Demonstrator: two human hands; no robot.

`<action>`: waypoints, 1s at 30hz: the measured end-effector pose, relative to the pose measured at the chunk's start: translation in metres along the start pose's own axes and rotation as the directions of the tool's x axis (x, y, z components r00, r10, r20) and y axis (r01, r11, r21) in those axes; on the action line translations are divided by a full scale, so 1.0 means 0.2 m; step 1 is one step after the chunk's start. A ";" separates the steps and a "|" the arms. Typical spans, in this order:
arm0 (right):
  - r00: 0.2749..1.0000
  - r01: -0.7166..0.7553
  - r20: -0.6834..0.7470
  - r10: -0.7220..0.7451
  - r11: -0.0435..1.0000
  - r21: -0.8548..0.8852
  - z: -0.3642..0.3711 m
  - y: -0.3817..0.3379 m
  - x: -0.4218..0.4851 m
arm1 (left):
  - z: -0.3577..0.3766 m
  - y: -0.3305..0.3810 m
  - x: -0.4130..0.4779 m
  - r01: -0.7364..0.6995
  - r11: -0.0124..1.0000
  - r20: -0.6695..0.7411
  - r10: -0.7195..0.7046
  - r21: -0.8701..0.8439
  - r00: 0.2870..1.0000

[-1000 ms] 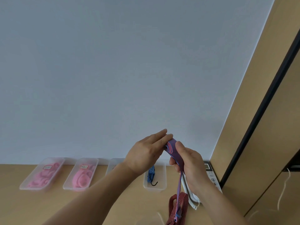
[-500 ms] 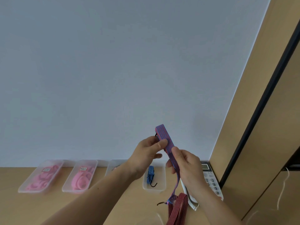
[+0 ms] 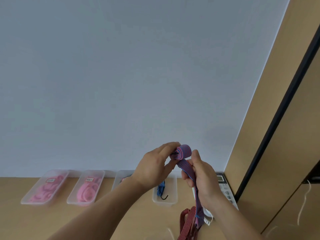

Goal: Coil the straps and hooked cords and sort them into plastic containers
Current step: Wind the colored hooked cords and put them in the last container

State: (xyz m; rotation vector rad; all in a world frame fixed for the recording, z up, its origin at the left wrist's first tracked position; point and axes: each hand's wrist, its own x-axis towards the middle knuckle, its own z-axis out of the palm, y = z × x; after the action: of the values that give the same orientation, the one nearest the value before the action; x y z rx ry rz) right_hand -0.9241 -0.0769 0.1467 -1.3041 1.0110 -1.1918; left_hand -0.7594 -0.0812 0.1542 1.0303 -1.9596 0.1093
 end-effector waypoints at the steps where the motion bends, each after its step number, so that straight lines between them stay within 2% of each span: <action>1: 1.000 -0.004 0.007 0.004 1.000 0.011 0.00 0.00 0.00 | -0.01 -0.01 0.00 -0.059 0.997 -0.005 0.059 0.053 0.998; 6: 1.000 -0.015 0.005 0.015 1.000 -0.001 0.02 0.01 0.00 | 0.01 -0.03 0.00 -0.200 0.949 0.032 0.198 0.243 0.980; 8: 1.000 -0.018 -0.001 0.018 0.999 -0.031 0.02 0.01 0.00 | 0.03 -0.05 -0.01 -0.203 0.950 0.028 0.202 0.236 0.979; 10: 1.000 0.008 0.004 -0.008 1.000 -0.027 0.02 0.01 0.00 | 0.03 -0.08 -0.02 -0.071 0.991 0.031 0.068 0.111 0.997; 12: 0.999 0.042 0.001 -0.042 0.999 0.015 0.02 0.01 0.00 | 0.03 -0.08 -0.03 0.208 0.970 0.142 -0.190 -0.125 0.971; 13: 0.998 0.058 0.002 -0.058 0.998 0.033 0.02 0.00 0.01 | 0.03 -0.07 -0.02 0.401 0.871 0.247 -0.337 -0.286 0.909; 14: 0.997 0.077 0.011 -0.077 0.996 0.043 0.02 0.00 0.01 | 0.03 -0.06 -0.01 0.569 0.692 0.351 -0.450 -0.443 0.821; 15: 0.995 0.097 0.027 -0.098 0.995 0.038 0.03 0.00 0.01 | 0.02 -0.05 0.01 0.674 0.485 0.454 -0.502 -0.557 0.736; 16: 0.992 0.117 0.047 -0.118 0.993 0.021 0.03 -0.01 0.01 | 0.01 -0.05 0.03 0.717 0.330 0.539 -0.489 -0.615 0.686; 18: 0.988 0.143 0.069 -0.141 0.989 -0.034 0.05 -0.01 0.01 | -0.01 -0.03 0.05 0.710 0.202 0.604 -0.403 -0.675 0.688; 20: 0.987 0.157 0.060 -0.152 0.985 -0.075 0.05 0.00 0.01 | -0.02 0.00 0.04 0.690 0.140 0.605 -0.380 -0.710 0.700; 23: 0.988 0.151 0.044 -0.146 0.982 -0.117 0.04 0.00 0.01 | -0.01 0.01 0.04 0.656 0.187 0.549 -0.408 -0.731 0.729; 27: 0.994 0.112 0.019 -0.110 0.981 -0.159 0.04 0.00 0.01 | 0.01 0.01 0.03 0.632 0.184 0.494 -0.477 -0.753 0.727; 30: 0.999 0.034 -0.029 -0.042 0.974 -0.224 0.03 0.02 0.01 | 0.02 0.00 0.04 0.600 0.287 0.381 -0.555 -0.747 0.740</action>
State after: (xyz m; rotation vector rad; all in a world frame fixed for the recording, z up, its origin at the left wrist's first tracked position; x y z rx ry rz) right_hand -0.9181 -0.0793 0.1427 -1.4885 1.1758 -1.1573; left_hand -0.7640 -0.0890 0.1580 0.9614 -1.2202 -1.2108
